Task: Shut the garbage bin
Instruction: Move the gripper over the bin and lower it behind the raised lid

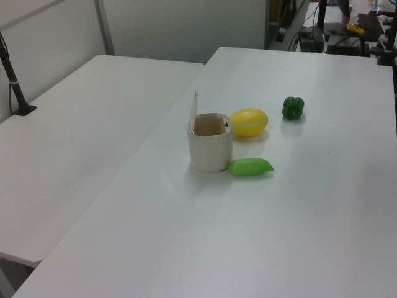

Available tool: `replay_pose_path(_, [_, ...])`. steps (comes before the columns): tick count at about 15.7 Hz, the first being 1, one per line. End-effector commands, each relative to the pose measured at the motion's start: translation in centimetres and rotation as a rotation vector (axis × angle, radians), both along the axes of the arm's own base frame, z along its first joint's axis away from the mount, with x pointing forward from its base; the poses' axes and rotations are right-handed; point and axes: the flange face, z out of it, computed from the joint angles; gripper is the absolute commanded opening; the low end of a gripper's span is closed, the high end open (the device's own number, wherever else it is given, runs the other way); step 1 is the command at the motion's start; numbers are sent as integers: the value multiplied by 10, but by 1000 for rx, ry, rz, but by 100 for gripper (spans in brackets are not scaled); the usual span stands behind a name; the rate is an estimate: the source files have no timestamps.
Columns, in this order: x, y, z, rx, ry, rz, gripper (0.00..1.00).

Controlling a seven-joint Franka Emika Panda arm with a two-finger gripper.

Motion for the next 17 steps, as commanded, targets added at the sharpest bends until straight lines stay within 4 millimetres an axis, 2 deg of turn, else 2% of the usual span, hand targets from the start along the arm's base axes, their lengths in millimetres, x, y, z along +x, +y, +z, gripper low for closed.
replay_pose_path(1, [22, 25, -30, 5, -17, 13, 0])
replay_pose_path(2, [27, 37, -36, 2, -23, 24, 0])
replay_pose_path(4, [37, 46, -49, 1, -33, 14, 0])
replay_pose_path(6, [45, 68, -56, 3, -52, -2, 0])
replay_pose_path(9, [52, 90, -47, 17, -131, -62, 0])
replay_pose_path(15, [74, 157, -46, 25, -381, -66, 2])
replay_pose_path(17, [79, 164, -49, 30, -433, -78, 2])
